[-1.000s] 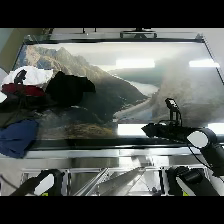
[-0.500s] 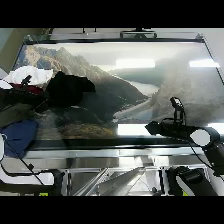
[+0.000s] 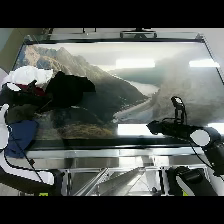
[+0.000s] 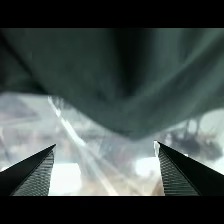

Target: Fold the shirts.

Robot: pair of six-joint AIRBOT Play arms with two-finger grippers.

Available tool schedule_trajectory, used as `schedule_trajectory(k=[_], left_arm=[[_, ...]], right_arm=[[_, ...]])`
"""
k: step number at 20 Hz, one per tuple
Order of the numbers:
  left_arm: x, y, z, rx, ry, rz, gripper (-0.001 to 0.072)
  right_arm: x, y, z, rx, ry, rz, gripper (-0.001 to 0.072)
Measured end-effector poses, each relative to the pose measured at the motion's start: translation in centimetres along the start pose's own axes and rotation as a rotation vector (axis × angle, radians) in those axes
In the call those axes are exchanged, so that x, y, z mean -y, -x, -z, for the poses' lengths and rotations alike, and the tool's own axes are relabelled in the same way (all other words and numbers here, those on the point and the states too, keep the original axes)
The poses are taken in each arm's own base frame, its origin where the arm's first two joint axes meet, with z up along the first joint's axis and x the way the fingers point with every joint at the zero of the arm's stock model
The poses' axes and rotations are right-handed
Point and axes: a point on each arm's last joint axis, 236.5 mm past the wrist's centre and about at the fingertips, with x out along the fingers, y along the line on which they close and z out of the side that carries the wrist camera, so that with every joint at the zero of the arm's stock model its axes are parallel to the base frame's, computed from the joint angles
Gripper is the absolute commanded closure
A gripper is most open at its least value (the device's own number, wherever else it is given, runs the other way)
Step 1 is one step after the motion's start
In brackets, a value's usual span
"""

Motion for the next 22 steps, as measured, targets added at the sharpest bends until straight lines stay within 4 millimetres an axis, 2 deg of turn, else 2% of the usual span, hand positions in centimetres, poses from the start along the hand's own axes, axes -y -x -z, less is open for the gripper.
schedule_trajectory(k=[1,2,3,4,6,7,9,11,12,13,19,22], left_arm=[[0.1,-0.1,-0.4,0.017,-0.001,0.007,0.0074],[0.2,-0.1,-0.9,0.035,0.0,0.009,0.0254],[0.1,-0.1,-1.3,0.054,-0.003,0.01,0.0397],[0.2,-0.1,-1.8,0.075,-0.004,0.011,0.0433],[0.0,-0.1,-2.8,0.113,-0.01,0.006,0.0433],[0.0,0.0,-3.3,0.134,-0.014,0.002,0.0431],[-0.1,0.0,-3.9,0.163,-0.026,-0.01,0.0369],[-0.3,-0.1,-4.0,0.166,-0.046,-0.031,0.0366],[-0.4,-0.1,-4.0,0.164,-0.049,-0.038,0.0237],[-0.6,0.1,-3.9,0.157,-0.056,-0.044,-0.0002],[-1.2,2.8,-4.4,0.155,-0.068,-0.047,0.0001],[-1.7,2.0,-4.8,0.153,-0.063,-0.052,0.0001]], right_arm=[[0.0,0.0,-0.2,0.009,0.001,0.001,0.0327],[0.0,0.0,-0.4,0.018,0.002,0.001,0.0327],[0.0,0.0,-0.6,0.026,0.002,0.001,0.0327],[0.1,0.0,-0.8,0.032,0.003,0.002,0.0327],[0.0,0.0,-1.0,0.041,0.003,0.002,0.0327],[0.0,0.0,-1.1,0.046,0.003,0.001,0.0327],[0.0,0.0,-1.2,0.049,0.003,0.001,0.0327],[0.0,0.0,-1.2,0.052,0.003,0.001,0.0327],[0.0,0.0,-1.2,0.052,0.003,0.001,0.0327],[0.0,0.0,-1.2,0.053,0.003,0.001,0.0327],[0.0,0.0,-1.3,0.054,0.004,0.001,0.0328],[0.0,0.0,-1.3,0.055,0.004,0.001,0.0328]])
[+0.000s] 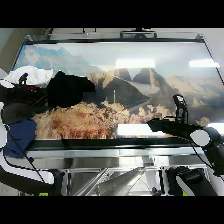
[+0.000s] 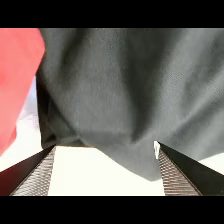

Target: Fold the shirts.

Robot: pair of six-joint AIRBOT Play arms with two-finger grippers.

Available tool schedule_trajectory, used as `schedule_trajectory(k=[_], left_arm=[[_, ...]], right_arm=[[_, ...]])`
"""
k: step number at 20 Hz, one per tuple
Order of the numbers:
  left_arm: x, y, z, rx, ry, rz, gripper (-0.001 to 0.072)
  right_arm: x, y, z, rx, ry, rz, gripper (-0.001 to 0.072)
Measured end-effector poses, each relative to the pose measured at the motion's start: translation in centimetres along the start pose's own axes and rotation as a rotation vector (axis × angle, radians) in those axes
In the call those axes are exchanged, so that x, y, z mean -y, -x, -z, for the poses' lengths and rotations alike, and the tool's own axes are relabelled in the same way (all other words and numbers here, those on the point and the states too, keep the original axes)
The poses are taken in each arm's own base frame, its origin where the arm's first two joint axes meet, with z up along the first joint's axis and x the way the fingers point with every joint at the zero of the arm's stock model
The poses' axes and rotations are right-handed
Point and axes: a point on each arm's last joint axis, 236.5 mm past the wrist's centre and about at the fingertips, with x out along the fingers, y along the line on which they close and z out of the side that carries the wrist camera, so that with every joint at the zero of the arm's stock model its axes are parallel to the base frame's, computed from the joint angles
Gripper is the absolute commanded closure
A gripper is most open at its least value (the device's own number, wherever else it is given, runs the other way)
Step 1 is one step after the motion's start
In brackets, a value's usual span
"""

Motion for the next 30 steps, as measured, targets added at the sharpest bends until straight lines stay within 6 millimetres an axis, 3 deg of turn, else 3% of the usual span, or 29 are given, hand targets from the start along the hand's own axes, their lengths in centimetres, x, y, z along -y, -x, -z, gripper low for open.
schedule_trajectory(k=[3,4,6,7,10,12,14,16,19,22,24,27,30], left_arm=[[0.0,-2.4,0.1,-0.021,-0.002,-0.001,0.0021],[0.3,-3.1,0.2,-0.026,-0.005,0.002,0.0175],[0.8,-4.4,-0.1,-0.02,-0.019,0.0,0.0632],[1.2,-4.8,-0.1,-0.023,-0.029,0.001,0.0691],[3.0,-4.5,-0.8,-0.027,-0.077,0.011,0.0685],[5.6,-3.5,-1.4,-0.031,-0.118,0.046,0.0685],[9.4,-2.2,-1.1,-0.056,-0.166,0.118,0.0685],[15.6,0.2,-0.7,-0.052,-0.242,0.236,0.0684],[25.8,5.0,1.9,-0.055,-0.393,0.429,0.0683],[35.5,10.8,7.1,-0.058,-0.571,0.614,0.0683],[40.8,15.0,10.5,-0.041,-0.657,0.746,0.0682],[46.3,21.3,14.2,0.011,-0.728,0.923,0.0682],[48.2,24.9,15.9,0.04,-0.749,1.009,0.0683]], right_arm=[[0.0,0.0,0.0,0.002,0.0,0.0,0.0327],[0.0,0.0,0.0,0.001,0.0,0.0,0.0328],[0.0,0.0,0.0,0.001,0.0,0.0,0.0328],[0.0,0.0,0.0,0.001,0.0,0.001,0.0329],[0.1,0.0,0.0,0.001,0.002,0.003,0.033],[0.2,0.0,0.0,0.001,0.007,0.008,0.045],[0.4,0.0,0.0,0.002,0.014,0.017,0.048],[0.9,0.0,-0.1,0.003,0.031,0.038,0.048],[1.7,0.2,-0.4,0.01,0.039,0.067,0.048],[3.0,1.1,-1.3,0.022,0.005,0.1,0.048],[4.2,2.2,-2.3,0.041,-0.035,0.132,0.048],[5.9,4.1,-3.7,0.064,-0.071,0.174,0.0479],[6.9,5.6,-4.5,0.073,-0.076,0.202,0.0479]])
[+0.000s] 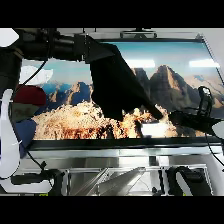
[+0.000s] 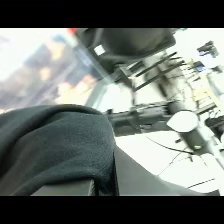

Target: Fold the shirts.

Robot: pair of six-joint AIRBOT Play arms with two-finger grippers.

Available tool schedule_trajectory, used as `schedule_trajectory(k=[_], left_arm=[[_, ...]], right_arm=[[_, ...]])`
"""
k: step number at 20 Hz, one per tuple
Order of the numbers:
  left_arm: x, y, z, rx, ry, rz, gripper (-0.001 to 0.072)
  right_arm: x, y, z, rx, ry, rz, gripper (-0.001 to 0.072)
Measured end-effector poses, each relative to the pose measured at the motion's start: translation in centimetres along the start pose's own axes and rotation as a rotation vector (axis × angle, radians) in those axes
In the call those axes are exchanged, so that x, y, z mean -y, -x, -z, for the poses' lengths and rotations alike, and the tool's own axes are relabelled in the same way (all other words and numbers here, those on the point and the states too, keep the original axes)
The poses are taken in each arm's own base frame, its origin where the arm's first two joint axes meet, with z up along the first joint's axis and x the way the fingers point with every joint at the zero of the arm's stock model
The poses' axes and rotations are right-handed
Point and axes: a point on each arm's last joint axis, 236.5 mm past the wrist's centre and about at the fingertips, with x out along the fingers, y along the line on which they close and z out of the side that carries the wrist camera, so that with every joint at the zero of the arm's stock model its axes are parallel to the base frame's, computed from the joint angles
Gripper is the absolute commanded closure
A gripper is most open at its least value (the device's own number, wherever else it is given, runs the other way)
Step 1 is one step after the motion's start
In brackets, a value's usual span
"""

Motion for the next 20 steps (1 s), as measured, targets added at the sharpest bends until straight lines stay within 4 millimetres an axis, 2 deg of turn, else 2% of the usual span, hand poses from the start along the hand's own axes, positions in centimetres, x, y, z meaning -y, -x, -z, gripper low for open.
schedule_trajectory(k=[1,3,4,5,6,7,9,12,14,16,18,20], left_arm=[[0.1,0.0,0.1,0.003,0.011,0.006,0.0682],[-1.2,-0.1,1.0,-0.013,0.067,0.002,0.0685],[-3.0,-0.4,2.1,-0.035,0.109,-0.022,0.0673],[-5.1,-0.7,3.6,-0.066,0.155,-0.06,0.0396],[-7.3,-0.9,5.3,-0.099,0.198,-0.101,0.0098],[-9.6,-1.0,7.1,-0.134,0.238,-0.15,-0.0002],[-14.4,-0.5,10.8,-0.203,0.305,-0.273,-0.0002],[-19.8,2.2,14.9,-0.274,0.37,-0.431,-0.0001],[-22.4,4.2,17.7,-0.32,0.431,-0.501,-0.0001],[-24.4,6.0,20.9,-0.361,0.513,-0.546,-0.0001],[-26.2,7.2,24.1,-0.384,0.59,-0.577,0.0],[-28.1,7.7,26.5,-0.372,0.643,-0.605,0.0]], right_arm=[[0.2,0.2,-0.1,0.0,0.001,0.004,0.0479],[0.5,0.5,-0.3,-0.001,0.004,0.009,0.0473],[0.6,0.5,-0.3,-0.001,0.004,0.011,0.0403],[0.7,0.5,-0.3,-0.007,0.005,0.012,0.0295],[0.7,0.4,-0.3,-0.012,0.004,0.013,0.0267],[0.8,0.2,-0.2,-0.021,-0.001,0.013,0.0267],[1.1,-0.4,0.1,-0.049,-0.006,0.017,0.0268],[1.3,-1.3,1.2,-0.113,-0.025,0.011,0.0269],[0.9,-2.1,2.9,-0.178,-0.049,-0.017,0.0269],[0.2,-3.4,5.4,-0.25,-0.079,-0.073,0.0269],[-0.9,-4.8,8.2,-0.309,-0.114,-0.144,0.027],[-1.7,-6.4,10.5,-0.344,-0.155,-0.198,0.027]])
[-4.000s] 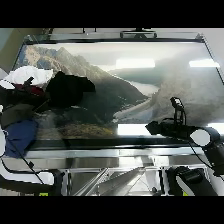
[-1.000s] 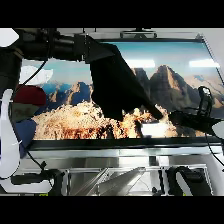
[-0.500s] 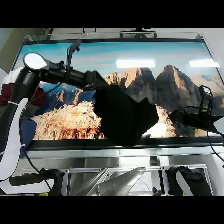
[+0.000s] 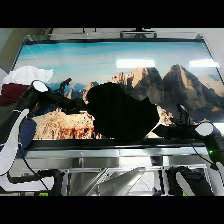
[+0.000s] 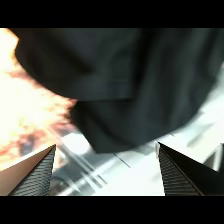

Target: Fold the shirts.

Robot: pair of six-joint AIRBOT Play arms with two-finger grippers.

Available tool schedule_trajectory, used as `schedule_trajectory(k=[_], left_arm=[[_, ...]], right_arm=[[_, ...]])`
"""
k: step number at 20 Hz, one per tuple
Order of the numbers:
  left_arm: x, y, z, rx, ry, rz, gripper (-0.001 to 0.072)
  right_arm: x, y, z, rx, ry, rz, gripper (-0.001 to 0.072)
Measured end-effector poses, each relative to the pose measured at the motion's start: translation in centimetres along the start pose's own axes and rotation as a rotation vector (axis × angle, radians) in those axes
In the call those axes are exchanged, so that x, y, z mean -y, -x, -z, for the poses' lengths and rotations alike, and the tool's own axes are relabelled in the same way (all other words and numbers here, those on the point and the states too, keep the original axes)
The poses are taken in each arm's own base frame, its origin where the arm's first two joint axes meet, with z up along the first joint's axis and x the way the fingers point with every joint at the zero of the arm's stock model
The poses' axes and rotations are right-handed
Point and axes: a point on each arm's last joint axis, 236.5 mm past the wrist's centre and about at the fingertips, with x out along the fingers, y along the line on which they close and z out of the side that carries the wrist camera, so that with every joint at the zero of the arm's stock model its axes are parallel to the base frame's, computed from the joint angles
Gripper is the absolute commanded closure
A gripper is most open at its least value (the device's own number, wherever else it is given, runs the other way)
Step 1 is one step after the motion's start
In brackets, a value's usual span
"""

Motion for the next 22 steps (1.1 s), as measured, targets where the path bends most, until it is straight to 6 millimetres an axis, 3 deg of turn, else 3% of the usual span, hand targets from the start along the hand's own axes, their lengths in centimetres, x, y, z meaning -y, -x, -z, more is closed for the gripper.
schedule_trajectory(k=[2,5,8,11,12,13,14,15,16,19,22], left_arm=[[-1.6,-1.7,0.3,0.005,0.038,0.01,0.0],[-2.2,-4.1,-0.5,0.028,0.063,0.053,0.0001],[-1.9,-6.0,-2.1,0.038,0.048,0.071,0.0013],[-0.5,-7.3,-4.0,0.044,-0.005,0.081,0.002],[-0.1,-7.6,-4.8,0.05,-0.021,0.082,0.0027],[0.3,-7.9,-5.5,0.054,-0.031,0.084,0.0176],[0.6,-8.2,-6.1,0.056,-0.038,0.085,0.0398],[1.0,-8.4,-6.7,0.053,-0.039,0.093,0.0598],[1.3,-8.7,-6.9,0.042,-0.044,0.098,0.0703],[2.4,-8.7,-7.2,0.01,-0.068,0.121,0.0703],[4.1,-6.8,-7.5,0.011,-0.103,0.142,0.0703]], right_arm=[[0.2,-1.8,0.6,-0.012,-0.021,-0.022,0.027],[0.8,-3.9,0.4,-0.009,-0.048,-0.021,0.027],[1.3,-5.9,0.3,-0.03,-0.084,-0.04,0.0274],[-0.1,-7.5,0.1,-0.045,-0.122,-0.134,0.0288],[-0.6,-7.9,-0.2,-0.041,-0.126,-0.166,0.0429],[-0.9,-8.2,-0.4,-0.037,-0.128,-0.192,0.0508],[-1.3,-8.5,-0.6,-0.034,-0.121,-0.214,0.0515],[-1.7,-8.6,-1.0,-0.028,-0.119,-0.238,0.0699],[-2.5,-8.6,-1.4,-0.026,-0.115,-0.271,0.0694],[-4.7,-7.8,-2.6,-0.013,-0.07,-0.352,0.0695],[-7.6,-5.5,-4.9,0.04,0.017,-0.432,0.0696]])
